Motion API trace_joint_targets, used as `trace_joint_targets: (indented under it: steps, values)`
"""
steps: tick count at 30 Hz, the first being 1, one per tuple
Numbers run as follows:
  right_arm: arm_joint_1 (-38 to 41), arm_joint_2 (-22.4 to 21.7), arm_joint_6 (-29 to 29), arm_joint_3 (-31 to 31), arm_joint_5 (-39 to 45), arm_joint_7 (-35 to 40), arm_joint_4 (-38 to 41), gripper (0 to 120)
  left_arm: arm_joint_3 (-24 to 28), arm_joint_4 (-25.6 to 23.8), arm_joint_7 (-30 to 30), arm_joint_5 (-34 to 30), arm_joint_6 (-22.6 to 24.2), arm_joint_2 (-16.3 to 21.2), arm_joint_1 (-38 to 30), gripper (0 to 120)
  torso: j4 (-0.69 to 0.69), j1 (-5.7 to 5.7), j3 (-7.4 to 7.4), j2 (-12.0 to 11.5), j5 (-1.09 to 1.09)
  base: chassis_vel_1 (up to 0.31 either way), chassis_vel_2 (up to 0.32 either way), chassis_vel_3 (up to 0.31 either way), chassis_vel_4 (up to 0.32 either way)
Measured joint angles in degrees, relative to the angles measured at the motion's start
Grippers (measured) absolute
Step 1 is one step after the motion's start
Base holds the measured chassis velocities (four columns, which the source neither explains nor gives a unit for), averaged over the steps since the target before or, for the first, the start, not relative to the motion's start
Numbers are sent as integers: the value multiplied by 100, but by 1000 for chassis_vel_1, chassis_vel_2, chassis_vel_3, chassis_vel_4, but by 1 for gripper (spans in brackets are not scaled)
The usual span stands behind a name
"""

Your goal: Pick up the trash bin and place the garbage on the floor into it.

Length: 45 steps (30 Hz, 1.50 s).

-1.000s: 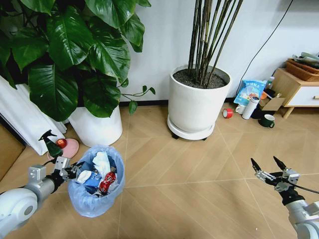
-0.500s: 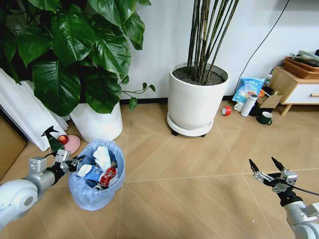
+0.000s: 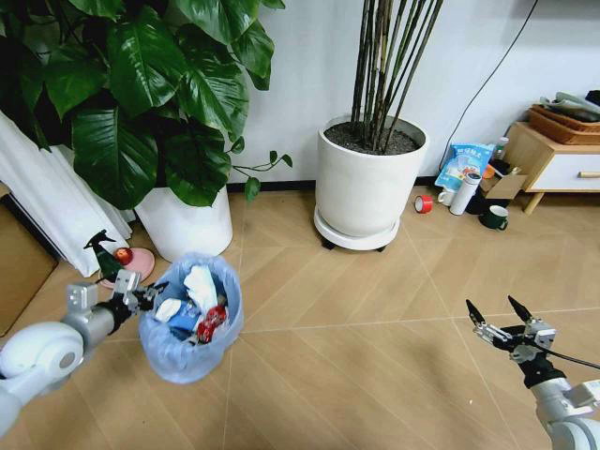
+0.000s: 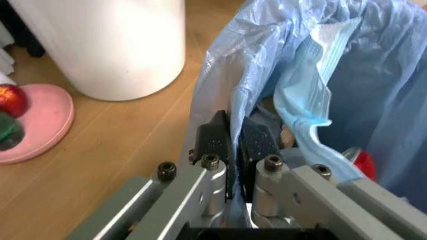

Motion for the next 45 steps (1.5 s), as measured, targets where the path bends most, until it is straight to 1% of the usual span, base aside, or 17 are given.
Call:
trace_joint_targets:
  steps: [1,4,6,7,10,12,17,19,21,24,27,31,34,36,40,41,45]
  values:
    - [0,0,0,0,0,0,0,100,0,0,0,0,0,0,0,0,0,0,0,0,0,0,0,0,0]
    - [50,-205,44,-78,26,-124,-192,100,5,-226,-101,2,25,-7,-20,0,3,0,0,0,-2,19,-11,-8,17]
    - [85,-218,52,-106,22,-134,-242,100,6,-283,-133,-11,35,-7,-5,0,3,0,0,0,-1,28,-16,-12,25]
    - [157,-189,65,-130,5,-142,-303,100,6,-336,-149,29,38,-6,37,0,3,0,0,0,2,49,-51,-28,40]
    - [212,-48,72,-145,11,-138,-310,100,-7,-403,-231,91,48,-54,185,0,2,0,0,0,2,18,-34,-18,24]
    - [182,-37,90,-146,5,-168,-317,100,-64,-436,-268,137,52,-98,367,0,4,0,0,0,-4,0,0,0,0]
    - [121,49,102,-132,-3,-191,-272,100,-108,-401,-241,163,52,-91,495,0,2,0,0,0,-1,0,0,0,0]
    - [123,103,102,-124,-7,-191,-257,100,-107,-370,-219,161,51,-80,483,0,2,0,0,0,-2,0,0,0,0]
    - [139,204,100,-122,-22,-191,-254,100,-53,-292,-188,117,50,-79,341,0,1,-1,0,0,2,0,0,0,0]
    - [203,212,98,-122,-31,-188,-312,100,49,-222,-185,64,50,-76,147,0,1,-1,0,0,-3,0,0,0,0]
    - [282,204,91,-142,-24,-180,-402,100,200,-150,-186,-57,68,-58,-138,0,1,-1,0,0,2,0,0,0,0]
    - [401,206,90,-158,-50,-186,-521,100,276,-15,-133,-85,77,-104,-285,0,1,-1,0,0,-3,0,0,0,0]
    - [493,210,89,-187,-29,-187,-592,100,296,2,-128,-80,87,-106,-288,0,2,-1,0,0,0,0,0,0,0]
    - [625,114,93,-248,33,-201,-742,100,300,-76,-228,-84,108,-127,-279,0,3,-1,0,0,2,0,0,0,0]
    - [767,-71,90,-332,128,-204,-881,100,294,-248,-380,-155,155,-139,-217,0,3,-1,0,0,-3,0,0,0,0]
    - [803,-78,76,-355,152,-198,-886,100,285,-249,-392,-155,157,-137,-212,0,2,-1,0,0,2,0,0,0,0]
    - [846,-59,42,-427,175,-157,-864,100,221,-194,-404,-152,157,-164,-185,0,2,-1,0,0,-1,0,0,0,0]
